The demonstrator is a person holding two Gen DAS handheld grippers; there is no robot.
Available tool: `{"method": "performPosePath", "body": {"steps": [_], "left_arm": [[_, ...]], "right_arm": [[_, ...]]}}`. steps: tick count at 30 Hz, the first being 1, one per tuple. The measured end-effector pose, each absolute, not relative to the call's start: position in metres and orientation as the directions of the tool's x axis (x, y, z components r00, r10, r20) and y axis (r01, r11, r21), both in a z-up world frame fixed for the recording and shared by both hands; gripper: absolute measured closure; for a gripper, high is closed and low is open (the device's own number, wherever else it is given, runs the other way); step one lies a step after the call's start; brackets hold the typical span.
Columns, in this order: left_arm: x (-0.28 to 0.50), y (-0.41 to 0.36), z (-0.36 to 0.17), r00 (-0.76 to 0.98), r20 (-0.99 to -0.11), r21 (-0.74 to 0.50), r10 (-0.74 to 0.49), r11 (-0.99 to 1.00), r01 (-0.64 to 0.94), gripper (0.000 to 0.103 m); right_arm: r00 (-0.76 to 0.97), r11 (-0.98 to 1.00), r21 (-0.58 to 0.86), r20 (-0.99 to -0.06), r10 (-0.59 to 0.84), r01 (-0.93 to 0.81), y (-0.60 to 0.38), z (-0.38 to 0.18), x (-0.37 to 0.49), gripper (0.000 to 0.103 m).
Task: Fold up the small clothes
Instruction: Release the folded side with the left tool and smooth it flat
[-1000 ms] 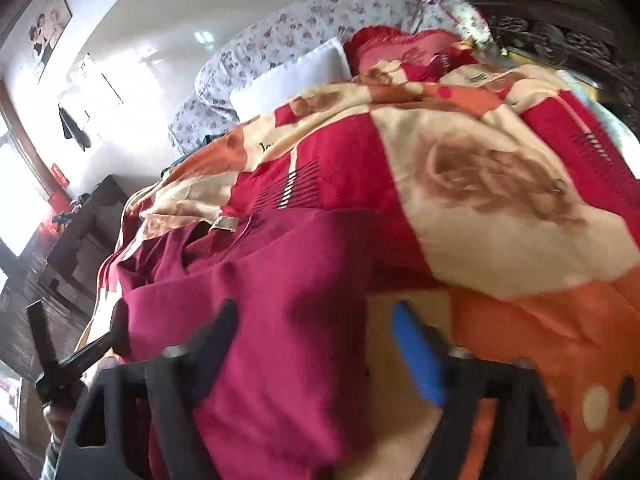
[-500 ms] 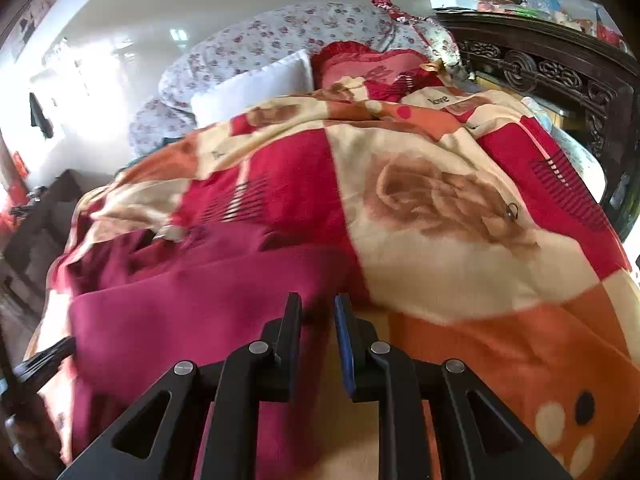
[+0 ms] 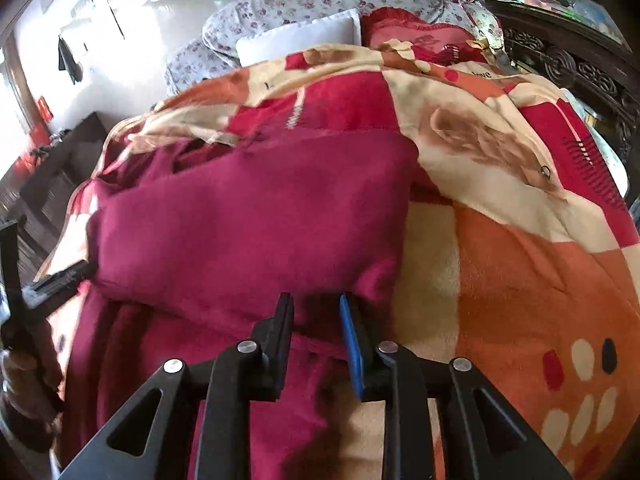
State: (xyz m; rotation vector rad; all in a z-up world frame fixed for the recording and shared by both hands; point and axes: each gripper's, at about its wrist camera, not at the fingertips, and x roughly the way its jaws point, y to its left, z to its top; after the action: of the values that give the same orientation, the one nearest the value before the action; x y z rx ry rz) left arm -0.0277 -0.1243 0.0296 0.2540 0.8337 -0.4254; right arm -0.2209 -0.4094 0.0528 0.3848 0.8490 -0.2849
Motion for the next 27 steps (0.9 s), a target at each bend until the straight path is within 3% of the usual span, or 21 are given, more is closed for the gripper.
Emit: {"method": "performPosePath", "body": {"steps": [1, 2, 3, 5, 10, 27], "left_arm": [[-0.032, -0.122, 0.032, 0.599, -0.757, 0.059, -0.262, 0.884, 0.463, 0.061], [-0.036, -0.119, 0.035, 0.598, -0.758, 0.063, -0.261, 0.883, 0.465, 0.05], [-0.042, -0.114, 0.037, 0.594, -0.76, 0.061, -0.264, 0.881, 0.469, 0.044], [-0.057, -0.103, 0.043, 0.59, -0.754, 0.046, -0.289, 0.873, 0.486, 0.041], [-0.097, -0.073, 0.045, 0.549, -0.775, 0.019, -0.314, 0.856, 0.516, 0.03], [-0.167, -0.022, 0.025, 0.489, -0.827, -0.012, -0.277, 0.879, 0.477, 0.03]], "right_arm": [[0.63, 0.896, 0.219, -0.772, -0.083, 0.386, -0.406, 0.057, -0.226, 0.076], [0.631, 0.899, 0.225, -0.772, -0.069, 0.374, -0.402, 0.06, -0.229, 0.07], [0.633, 0.903, 0.238, -0.773, -0.048, 0.359, -0.398, 0.062, -0.236, 0.057], [0.629, 0.902, 0.264, -0.777, -0.011, 0.342, -0.389, 0.061, -0.253, 0.04], [0.614, 0.895, 0.296, -0.789, 0.032, 0.333, -0.374, 0.049, -0.294, 0.04], [0.598, 0.872, 0.341, -0.799, 0.072, 0.352, -0.342, 0.026, -0.352, 0.033]]}}
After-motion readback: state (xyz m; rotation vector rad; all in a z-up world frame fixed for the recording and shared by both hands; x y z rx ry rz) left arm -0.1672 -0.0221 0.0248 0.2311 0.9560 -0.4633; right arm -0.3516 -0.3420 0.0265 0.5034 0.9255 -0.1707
